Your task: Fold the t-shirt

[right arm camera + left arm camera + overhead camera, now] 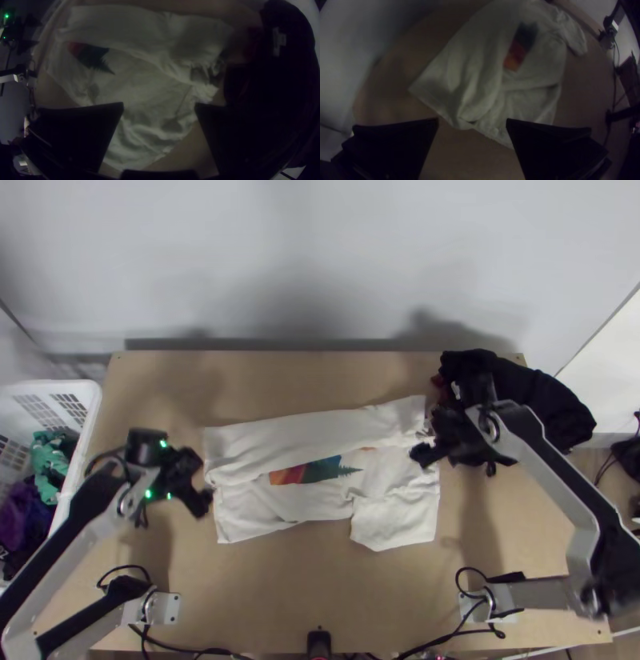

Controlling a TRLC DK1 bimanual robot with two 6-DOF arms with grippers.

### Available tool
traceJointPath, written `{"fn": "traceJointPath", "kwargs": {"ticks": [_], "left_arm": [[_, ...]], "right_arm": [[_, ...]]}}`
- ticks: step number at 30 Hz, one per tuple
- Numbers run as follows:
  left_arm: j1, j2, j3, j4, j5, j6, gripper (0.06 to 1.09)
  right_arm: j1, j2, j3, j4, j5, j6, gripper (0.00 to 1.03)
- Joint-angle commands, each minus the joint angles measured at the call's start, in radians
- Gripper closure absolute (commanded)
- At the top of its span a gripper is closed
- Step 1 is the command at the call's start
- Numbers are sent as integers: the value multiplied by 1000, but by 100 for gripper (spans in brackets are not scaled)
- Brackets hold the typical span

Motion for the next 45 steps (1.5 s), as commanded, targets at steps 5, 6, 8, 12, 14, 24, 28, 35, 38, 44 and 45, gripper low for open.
{"fn": "traceJointPath", "kwargs": {"ticks": [5,6,8,12,14,24,28,35,38,44,45], "left_arm": [[-396,-122,-71,-261,16,40,11],[-413,-124,-80,-264,16,41,11],[-445,-125,-101,-259,16,43,11],[-451,-99,-163,-180,-16,44,11],[-439,-82,-177,-141,-32,44,11],[-462,-72,-212,-85,-44,30,16],[-457,-69,-253,-28,-87,33,24],[-440,-67,-284,34,-99,26,26],[-429,-63,-282,58,-99,26,26],[-437,-52,-290,76,-98,12,26],[-439,-52,-293,76,-98,12,26]], "right_arm": [[151,-267,-255,-110,22,-12,5],[159,-286,-284,-110,22,-12,5],[182,-300,-325,-110,22,-11,7],[205,-303,-353,-112,24,3,10],[203,-302,-359,-112,41,4,10],[172,-282,-419,-57,99,6,11],[179,-273,-413,-18,99,34,19],[175,-225,-391,34,108,46,23],[169,-225,-370,48,130,44,23],[163,-208,-360,48,156,41,23],[163,-204,-368,48,160,40,23]]}}
